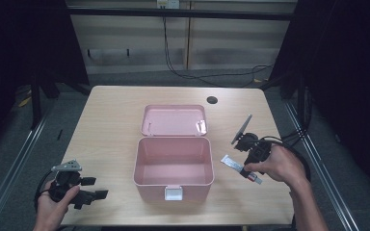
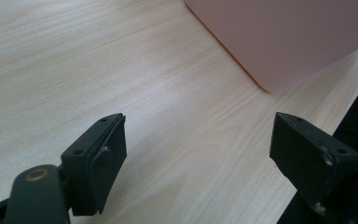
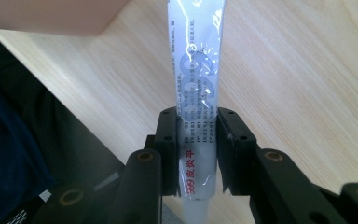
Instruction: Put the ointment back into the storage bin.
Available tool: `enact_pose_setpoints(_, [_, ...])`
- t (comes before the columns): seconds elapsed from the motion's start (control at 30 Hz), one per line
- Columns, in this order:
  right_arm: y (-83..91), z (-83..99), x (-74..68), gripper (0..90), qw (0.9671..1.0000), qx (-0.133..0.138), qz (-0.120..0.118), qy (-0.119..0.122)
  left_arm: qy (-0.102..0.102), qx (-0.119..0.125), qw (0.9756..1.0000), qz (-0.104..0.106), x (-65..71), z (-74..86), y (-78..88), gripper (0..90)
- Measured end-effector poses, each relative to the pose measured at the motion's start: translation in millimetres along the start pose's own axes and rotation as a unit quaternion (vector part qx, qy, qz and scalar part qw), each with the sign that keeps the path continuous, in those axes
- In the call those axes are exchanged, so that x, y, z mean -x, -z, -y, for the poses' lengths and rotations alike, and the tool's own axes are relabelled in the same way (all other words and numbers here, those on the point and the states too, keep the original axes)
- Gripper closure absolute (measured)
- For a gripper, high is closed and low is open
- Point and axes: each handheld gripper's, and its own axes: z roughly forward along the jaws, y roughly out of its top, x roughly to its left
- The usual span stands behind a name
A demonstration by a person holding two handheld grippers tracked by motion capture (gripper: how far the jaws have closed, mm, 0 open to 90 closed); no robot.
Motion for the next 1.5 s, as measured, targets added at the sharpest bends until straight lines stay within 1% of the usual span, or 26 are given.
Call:
enact_pose_setpoints(0.03, [2.2,0.5,0.3,71.5,1.0000,0.003,-0.001,0.003,0.001,0.002,1.0000,-0.002,0.3,0.1,-0.5,18.5])
enact_pose_setpoints(0.13, [8.4,2.5,0.3,71.5,1.0000,0.008,0.004,0.002,0.000,0.002,1.0000,-0.001,0.3,-0.1,-0.8,18.5])
enact_pose_setpoints(0.17, [10.1,2.8,0.1,71.5,1.0000,0.008,0.003,0.000,0.000,0.001,1.0000,-0.001,0.3,-0.1,-0.9,18.5])
enact_pose_setpoints(0.2, [13.0,2.9,0.1,71.5,0.9999,0.004,0.010,0.002,0.001,0.002,1.0000,-0.002,0.3,-0.1,-1.0,18.5])
enact_pose_setpoints(0.27, [14.9,4.2,-1.0,71.5,0.9999,0.008,0.007,0.004,0.001,0.001,1.0000,-0.001,-0.3,-0.3,-0.8,18.6])
enact_pose_setpoints(0.47, [25.8,6.9,-1.8,71.5,0.9998,0.008,0.013,0.010,0.001,0.001,1.0000,-0.002,0.1,-0.3,-0.9,18.5])
enact_pose_setpoints(0.53, [28.1,6.6,-4.0,71.5,0.9999,0.008,0.007,0.011,0.001,0.001,1.0000,-0.002,0.0,-0.3,-0.9,18.6])
enact_pose_setpoints(0.57, [29.0,6.4,-4.4,71.5,0.9997,0.011,0.005,0.022,0.001,0.001,1.0000,-0.002,0.0,-0.3,-1.0,18.5])
enact_pose_setpoints(0.6, [30.6,6.2,-5.0,71.5,0.9996,0.011,0.005,0.025,0.000,0.000,1.0000,-0.002,-0.1,-0.3,-1.0,18.5])
enact_pose_setpoints(0.7, [38.0,6.8,-5.3,71.5,0.9993,0.018,0.010,0.030,0.000,0.000,1.0000,-0.002,-0.1,-0.4,-1.1,18.5])
enact_pose_setpoints(0.73, [39.4,7.0,-5.7,71.5,0.9993,0.021,0.009,0.030,0.001,0.000,1.0000,-0.002,-0.1,-0.3,-1.2,18.6])
enact_pose_setpoints(0.8, [44.2,6.9,-7.0,71.5,0.9989,0.026,0.009,0.038,0.001,0.000,1.0000,-0.003,-0.3,-0.4,-1.2,18.5])
enact_pose_setpoints(0.83, [46.2,6.5,-7.5,71.5,0.9985,0.028,0.011,0.046,0.001,0.000,1.0000,-0.003,-0.2,-0.4,-1.2,18.5])
enact_pose_setpoints(0.9, [51.9,4.8,-9.8,71.5,0.9983,0.024,0.010,0.052,0.001,0.001,1.0000,-0.002,0.0,-0.3,-1.0,18.6])
enact_pose_setpoints(0.93, [53.9,4.1,-10.8,71.5,0.9979,0.032,0.012,0.055,0.001,0.001,1.0000,-0.002,0.1,-0.2,-1.1,18.5])
enact_pose_setpoints(0.97, [56.0,3.0,-11.6,71.6,0.9978,0.033,0.011,0.057,0.000,0.000,1.0000,-0.002,-0.1,-0.3,-1.0,18.6])
enact_pose_setpoints(1.0, [56.9,2.0,-12.4,71.5,0.9977,0.033,0.009,0.058,0.001,0.000,1.0000,-0.002,0.0,-0.2,-1.1,18.5])
enact_pose_setpoints(1.07, [58.9,-1.5,-15.2,71.6,0.9972,0.031,0.009,0.067,0.002,0.000,1.0000,-0.001,-0.1,-0.2,-1.1,18.6])
enact_pose_setpoints(1.2, [64.3,-6.2,-17.7,71.5,0.9962,0.035,0.007,0.080,0.001,-0.001,1.0000,-0.001,-0.3,-0.2,-1.0,18.6])
enact_pose_setpoints(1.23, [66.1,-7.4,-18.8,71.5,0.9963,0.033,0.008,0.079,0.001,-0.001,1.0000,-0.001,-0.3,-0.1,-1.0,18.5])
enact_pose_setpoints(1.4, [71.7,-12.8,-22.8,71.5,0.9947,0.040,0.010,0.094,0.000,-0.002,1.0000,0.000,-0.4,0.0,-1.1,18.6])
enact_pose_setpoints(1.5, [71.6,-17.7,-26.1,71.5,0.9937,0.038,0.006,0.105,0.000,-0.002,1.0000,-0.001,-0.4,0.0,-1.1,18.6])
